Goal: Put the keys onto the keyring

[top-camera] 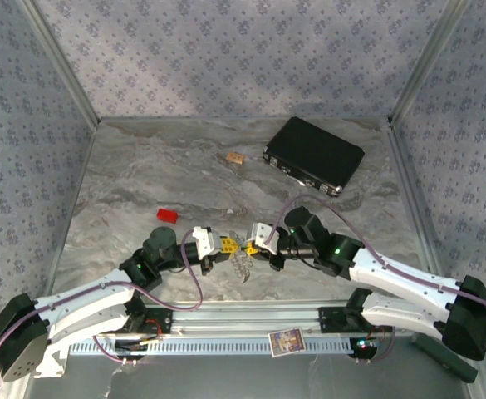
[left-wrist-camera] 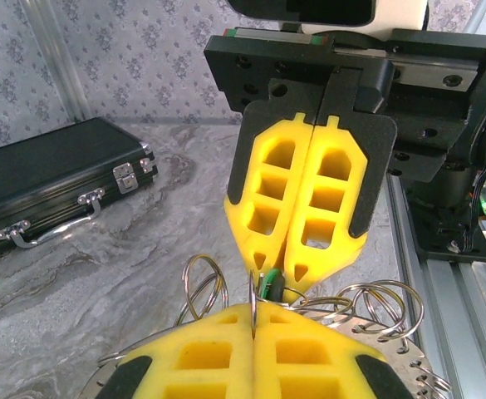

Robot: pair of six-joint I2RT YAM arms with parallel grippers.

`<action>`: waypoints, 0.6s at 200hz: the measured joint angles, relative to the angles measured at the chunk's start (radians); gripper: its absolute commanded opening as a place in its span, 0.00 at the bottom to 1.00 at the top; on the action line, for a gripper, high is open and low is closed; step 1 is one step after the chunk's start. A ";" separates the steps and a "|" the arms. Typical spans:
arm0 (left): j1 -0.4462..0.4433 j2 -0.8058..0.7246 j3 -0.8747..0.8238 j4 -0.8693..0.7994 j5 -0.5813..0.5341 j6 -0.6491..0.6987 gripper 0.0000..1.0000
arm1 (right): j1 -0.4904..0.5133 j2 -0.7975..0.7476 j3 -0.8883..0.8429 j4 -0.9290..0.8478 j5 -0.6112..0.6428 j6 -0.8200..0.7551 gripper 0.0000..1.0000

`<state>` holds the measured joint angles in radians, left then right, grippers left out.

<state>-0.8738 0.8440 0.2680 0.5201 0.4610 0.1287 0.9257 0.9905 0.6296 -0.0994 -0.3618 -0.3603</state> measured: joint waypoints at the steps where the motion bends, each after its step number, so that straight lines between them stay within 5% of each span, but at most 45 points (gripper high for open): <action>1: 0.000 0.000 0.000 0.000 0.000 0.000 0.00 | 0.000 0.000 0.000 0.000 0.000 0.000 0.00; 76: 0.001 0.004 -0.001 -0.002 0.023 -0.008 0.00 | 0.013 0.064 -0.001 0.032 -0.005 0.004 0.00; 96: 0.001 0.005 -0.001 0.000 0.026 -0.007 0.00 | 0.013 0.057 -0.001 0.028 -0.002 0.006 0.23; 120: 0.001 0.009 -0.001 0.001 0.029 0.000 0.00 | 0.010 0.012 -0.004 0.010 0.007 0.000 0.28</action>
<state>-0.8730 0.8532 0.2672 0.5209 0.4900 0.1291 0.9352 1.0023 0.6258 -0.0898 -0.3546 -0.3599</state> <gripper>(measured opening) 0.045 0.268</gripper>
